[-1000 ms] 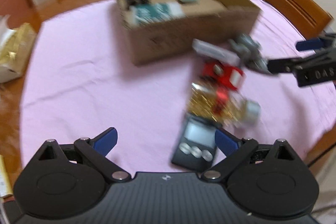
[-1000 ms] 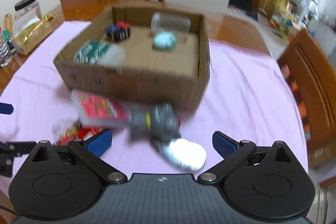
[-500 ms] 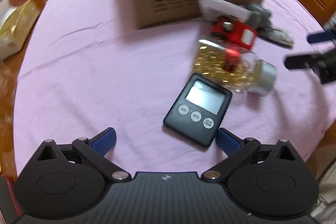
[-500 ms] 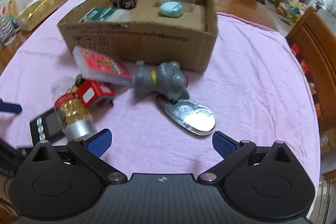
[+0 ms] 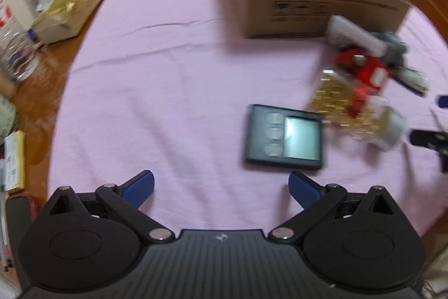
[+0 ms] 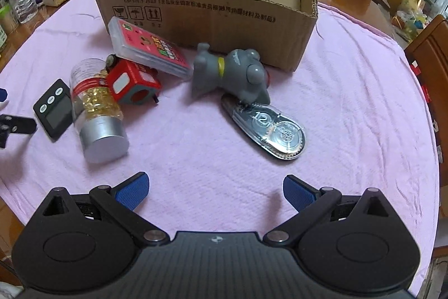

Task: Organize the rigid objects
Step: 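Move the left tool to the black digital timer while the right tool approaches the silver correction tape, then close the left tool on the timer while the right tool grasps the correction tape, then carry the timer and correction tape into the box and open both tools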

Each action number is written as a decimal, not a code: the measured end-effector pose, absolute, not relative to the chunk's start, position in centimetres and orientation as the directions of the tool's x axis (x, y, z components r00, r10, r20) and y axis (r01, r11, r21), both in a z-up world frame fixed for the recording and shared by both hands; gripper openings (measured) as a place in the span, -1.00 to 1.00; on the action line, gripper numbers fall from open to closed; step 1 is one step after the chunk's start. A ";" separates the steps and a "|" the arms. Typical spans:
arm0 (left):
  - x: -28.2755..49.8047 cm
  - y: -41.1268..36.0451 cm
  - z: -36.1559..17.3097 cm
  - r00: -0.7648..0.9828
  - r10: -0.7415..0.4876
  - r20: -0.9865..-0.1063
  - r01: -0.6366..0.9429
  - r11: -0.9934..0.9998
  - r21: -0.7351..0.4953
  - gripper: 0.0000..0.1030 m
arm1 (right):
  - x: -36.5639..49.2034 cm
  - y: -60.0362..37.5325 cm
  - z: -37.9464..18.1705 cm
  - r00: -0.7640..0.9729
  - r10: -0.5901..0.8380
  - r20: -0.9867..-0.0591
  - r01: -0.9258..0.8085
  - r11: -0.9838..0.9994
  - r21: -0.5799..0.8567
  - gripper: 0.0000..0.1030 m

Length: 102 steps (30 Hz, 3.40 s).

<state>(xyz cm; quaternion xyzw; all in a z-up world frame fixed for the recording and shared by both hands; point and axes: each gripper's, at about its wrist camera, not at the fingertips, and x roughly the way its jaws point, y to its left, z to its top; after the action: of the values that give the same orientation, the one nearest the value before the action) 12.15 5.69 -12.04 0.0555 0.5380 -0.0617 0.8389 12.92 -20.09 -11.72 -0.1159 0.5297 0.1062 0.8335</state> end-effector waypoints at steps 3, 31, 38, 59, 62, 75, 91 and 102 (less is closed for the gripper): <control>12.1 4.0 -12.1 0.424 -0.088 -0.901 0.230 0.973 0.013 0.97 | 13.5 -20.5 -11.5 0.447 0.055 -0.893 -0.283 0.956 -0.082 1.00; 14.4 2.9 -13.5 0.412 -0.105 -0.905 0.251 0.968 0.002 0.98 | 17.7 -23.6 -11.7 0.454 0.082 -0.887 -0.232 0.972 -0.029 1.00; 14.3 2.9 -13.4 0.418 -0.107 -0.902 0.252 0.968 0.003 0.98 | 18.3 -25.1 -13.0 0.446 0.122 -0.887 -0.346 0.937 -0.045 1.00; 14.4 1.5 -12.2 0.468 -0.129 -0.874 0.264 0.964 -0.001 0.34 | 18.6 -25.0 -13.0 0.455 0.154 -0.877 -0.398 0.916 -0.046 1.00; 14.3 1.5 -12.2 0.467 -0.127 -0.875 0.262 0.965 -0.001 0.34 | 18.7 -24.9 -13.1 0.455 0.161 -0.876 -0.409 0.912 -0.045 1.00; 14.4 1.6 -12.1 0.446 -0.098 -0.890 0.211 0.977 -0.002 0.34 | 18.5 -23.4 -12.8 0.474 0.118 -0.873 -0.331 0.942 -0.052 0.81; 14.5 3.1 -11.7 0.406 -0.136 -0.904 0.275 0.961 -0.021 0.34 | 16.8 -23.2 -11.6 0.445 0.080 -0.892 -0.337 0.938 -0.084 0.80; 15.0 4.3 -9.4 0.379 -0.161 -0.911 0.404 0.915 0.007 0.34 | 16.0 -22.6 -8.3 0.453 0.062 -0.890 -0.328 0.939 -0.101 0.80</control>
<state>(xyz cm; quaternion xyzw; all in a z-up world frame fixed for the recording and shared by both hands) 15.01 4.28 -9.39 0.1146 0.5303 -0.1715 0.8224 15.98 -22.62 -8.31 -0.1303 0.5102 0.1159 0.8422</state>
